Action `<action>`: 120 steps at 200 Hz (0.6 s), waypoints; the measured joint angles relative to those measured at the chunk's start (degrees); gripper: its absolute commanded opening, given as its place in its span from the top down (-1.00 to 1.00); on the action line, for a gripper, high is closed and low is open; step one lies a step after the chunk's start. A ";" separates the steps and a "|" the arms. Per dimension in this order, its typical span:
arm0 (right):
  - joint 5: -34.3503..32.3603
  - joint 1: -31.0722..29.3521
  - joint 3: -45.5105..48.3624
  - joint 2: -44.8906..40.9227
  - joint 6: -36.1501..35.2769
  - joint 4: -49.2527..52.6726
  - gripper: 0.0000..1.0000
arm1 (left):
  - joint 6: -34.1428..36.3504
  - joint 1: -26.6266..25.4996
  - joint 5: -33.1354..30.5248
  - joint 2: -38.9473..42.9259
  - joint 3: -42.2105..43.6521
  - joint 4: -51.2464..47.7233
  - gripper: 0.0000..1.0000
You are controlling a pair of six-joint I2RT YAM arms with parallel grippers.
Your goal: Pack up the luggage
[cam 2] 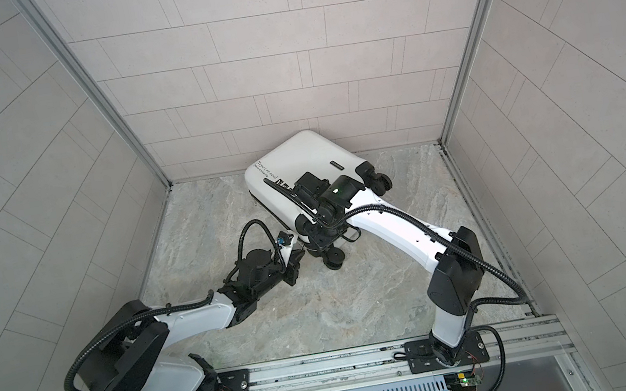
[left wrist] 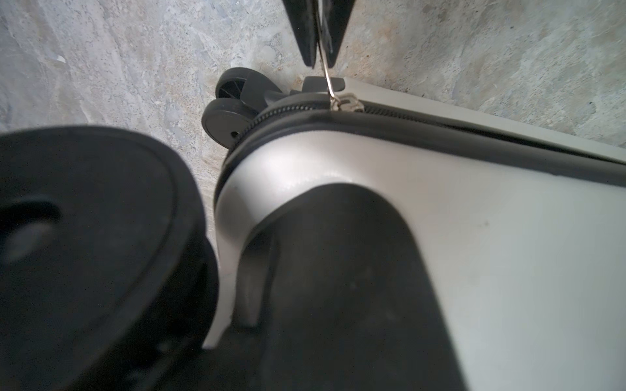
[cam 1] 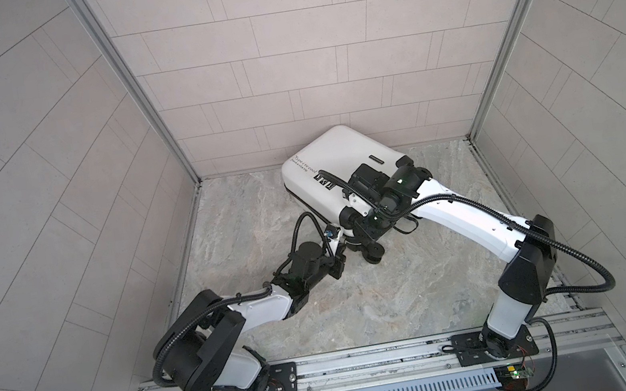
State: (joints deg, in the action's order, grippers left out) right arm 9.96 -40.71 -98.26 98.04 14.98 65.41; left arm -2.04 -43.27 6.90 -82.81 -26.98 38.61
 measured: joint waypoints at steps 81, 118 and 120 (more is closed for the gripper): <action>3.52 0.15 1.25 0.00 2.91 -1.11 1.00 | -2.49 -4.37 -3.63 -0.94 0.55 1.84 1.00; 4.59 -0.57 4.13 -0.26 3.72 -3.08 0.74 | -3.98 -5.27 -4.00 -1.20 2.95 4.63 1.00; 4.57 -0.61 4.35 -0.33 3.72 -3.30 0.66 | -4.04 -5.31 -4.02 -1.22 3.04 4.76 1.00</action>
State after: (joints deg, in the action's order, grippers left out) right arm 14.52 -41.32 -93.91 97.71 18.70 62.11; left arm -6.09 -48.58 2.87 -84.03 -23.94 43.38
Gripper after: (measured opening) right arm 0.415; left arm 0.053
